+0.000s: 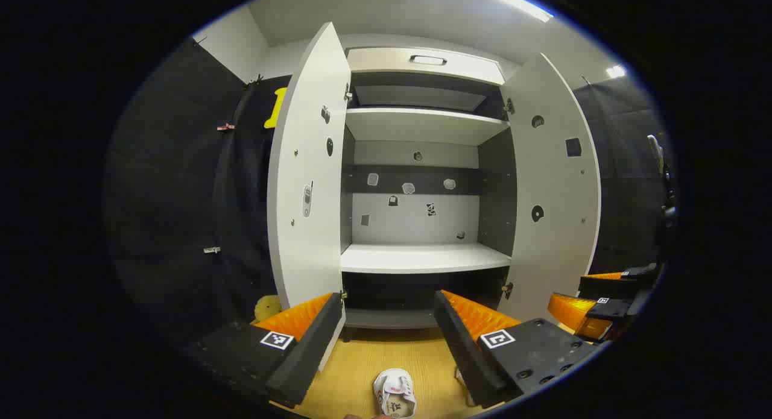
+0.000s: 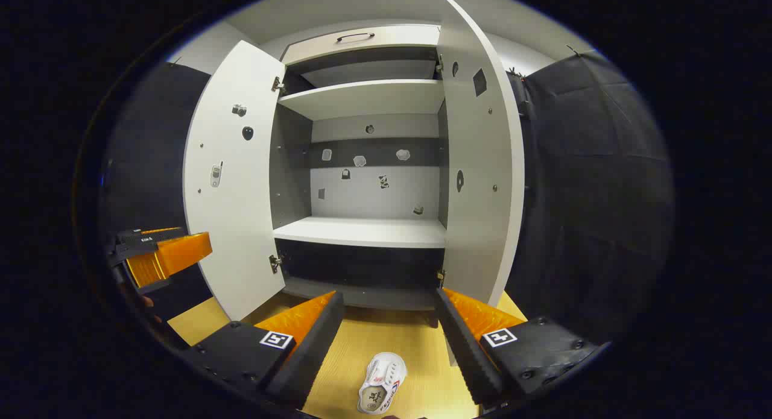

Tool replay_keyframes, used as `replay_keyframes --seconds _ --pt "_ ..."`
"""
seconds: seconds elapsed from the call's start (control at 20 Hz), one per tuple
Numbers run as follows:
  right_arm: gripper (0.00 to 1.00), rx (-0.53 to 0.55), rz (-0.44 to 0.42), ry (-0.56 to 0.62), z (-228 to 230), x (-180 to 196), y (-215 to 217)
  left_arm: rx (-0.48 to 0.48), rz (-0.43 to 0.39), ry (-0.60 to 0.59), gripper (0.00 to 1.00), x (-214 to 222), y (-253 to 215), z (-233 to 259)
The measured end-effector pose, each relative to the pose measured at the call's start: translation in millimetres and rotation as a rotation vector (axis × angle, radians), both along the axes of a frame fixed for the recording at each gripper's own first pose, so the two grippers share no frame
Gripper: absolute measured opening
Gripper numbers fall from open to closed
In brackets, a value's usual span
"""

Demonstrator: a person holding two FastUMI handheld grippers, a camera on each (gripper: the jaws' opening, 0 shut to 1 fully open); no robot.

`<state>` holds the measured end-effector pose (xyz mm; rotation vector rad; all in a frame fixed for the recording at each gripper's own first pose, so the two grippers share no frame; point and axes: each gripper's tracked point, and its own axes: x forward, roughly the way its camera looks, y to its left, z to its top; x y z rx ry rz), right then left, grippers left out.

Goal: Grab one shoe with the right hand and put it into the shoe cabinet, grab the other shoe with the left hand and put it into the shoe cabinet; then close the right door with the right hand and the left door with the left hand.

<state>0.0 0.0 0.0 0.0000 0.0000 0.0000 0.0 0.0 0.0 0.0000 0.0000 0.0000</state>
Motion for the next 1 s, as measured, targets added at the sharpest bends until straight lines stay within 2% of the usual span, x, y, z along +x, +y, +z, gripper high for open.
replay_keyframes --seconds 0.4,1.0 --pt "0.98 -0.01 -0.031 -0.003 1 -7 6 0.005 -0.038 0.008 0.96 2 4 -5" --pt "0.98 -0.003 -0.028 0.041 -15 -3 11 0.004 -0.031 0.022 0.96 0 11 -13"
